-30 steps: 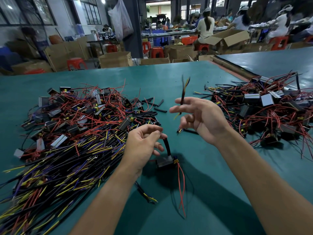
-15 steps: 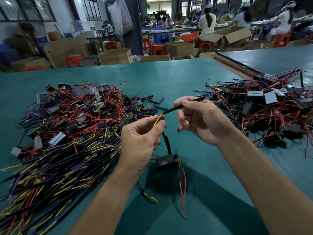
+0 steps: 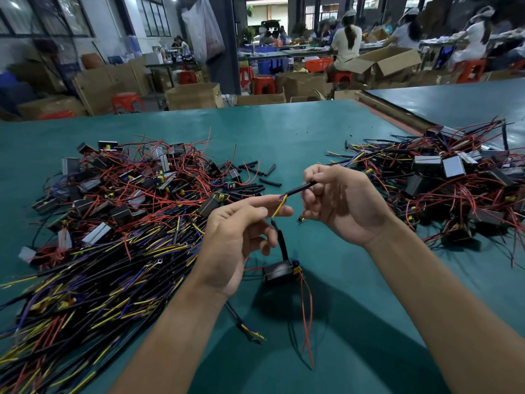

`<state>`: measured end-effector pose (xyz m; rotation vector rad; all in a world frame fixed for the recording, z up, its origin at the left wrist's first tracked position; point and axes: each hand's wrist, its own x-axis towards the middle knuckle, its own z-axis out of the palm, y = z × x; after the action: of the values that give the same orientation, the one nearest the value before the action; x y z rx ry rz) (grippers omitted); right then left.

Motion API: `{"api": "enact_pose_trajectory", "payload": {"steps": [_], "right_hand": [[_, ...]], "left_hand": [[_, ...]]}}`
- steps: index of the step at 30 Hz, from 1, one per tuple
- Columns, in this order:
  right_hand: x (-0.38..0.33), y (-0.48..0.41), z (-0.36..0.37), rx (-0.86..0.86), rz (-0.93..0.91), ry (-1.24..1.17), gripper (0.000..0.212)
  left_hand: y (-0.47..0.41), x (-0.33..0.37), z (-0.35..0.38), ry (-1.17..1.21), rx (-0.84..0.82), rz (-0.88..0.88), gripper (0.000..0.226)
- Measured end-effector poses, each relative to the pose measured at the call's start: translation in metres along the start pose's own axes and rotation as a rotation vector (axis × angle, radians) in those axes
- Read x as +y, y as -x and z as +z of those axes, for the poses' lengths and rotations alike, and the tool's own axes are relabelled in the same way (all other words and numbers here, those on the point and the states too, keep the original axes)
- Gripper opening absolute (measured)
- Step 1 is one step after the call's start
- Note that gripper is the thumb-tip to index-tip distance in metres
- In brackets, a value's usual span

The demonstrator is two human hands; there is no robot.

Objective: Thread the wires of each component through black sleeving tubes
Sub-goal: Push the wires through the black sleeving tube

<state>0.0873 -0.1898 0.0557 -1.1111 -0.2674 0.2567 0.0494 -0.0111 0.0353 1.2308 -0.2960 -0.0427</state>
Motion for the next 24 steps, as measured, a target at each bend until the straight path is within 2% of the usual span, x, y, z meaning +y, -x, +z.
{"api": "enact_pose_trajectory", "payload": {"steps": [2,4,6,9,11,16,24], "right_hand": [[0.0002,0.0006,-0.0010,-0.007,-0.014,0.041,0.016],[0.0010,0.0008,-0.0010,-0.019,-0.061,0.078,0.008],[0.0018,0.0011,0.0005,-0.027,-0.103,0.099,0.004],[0.0059,0.0013,0.0031,-0.063,-0.137,0.248,0.016],[0.0083,0.0023,0.0066,-0.078,-0.145,0.369,0.009],[0.0057,0.0044,0.0066,-0.072,-0.125,0.575,0.016],[0.0049,0.0058,0.0083,-0.062,-0.074,0.633,0.018]], "left_hand": [[0.0010,0.0005,0.0010,-0.031,-0.004,-0.001,0.023],[0.0018,-0.0009,0.0030,-0.134,0.043,0.074,0.014],[0.0018,-0.0039,0.0046,-0.196,0.089,0.142,0.019],[0.0009,-0.0060,0.0048,-0.241,0.135,0.172,0.023],[0.0004,-0.0062,0.0036,-0.286,0.147,0.159,0.020],[-0.0018,-0.0064,-0.0013,-0.364,0.161,0.103,0.016],[-0.0004,-0.0048,0.0002,-0.374,0.074,0.048,0.014]]}}
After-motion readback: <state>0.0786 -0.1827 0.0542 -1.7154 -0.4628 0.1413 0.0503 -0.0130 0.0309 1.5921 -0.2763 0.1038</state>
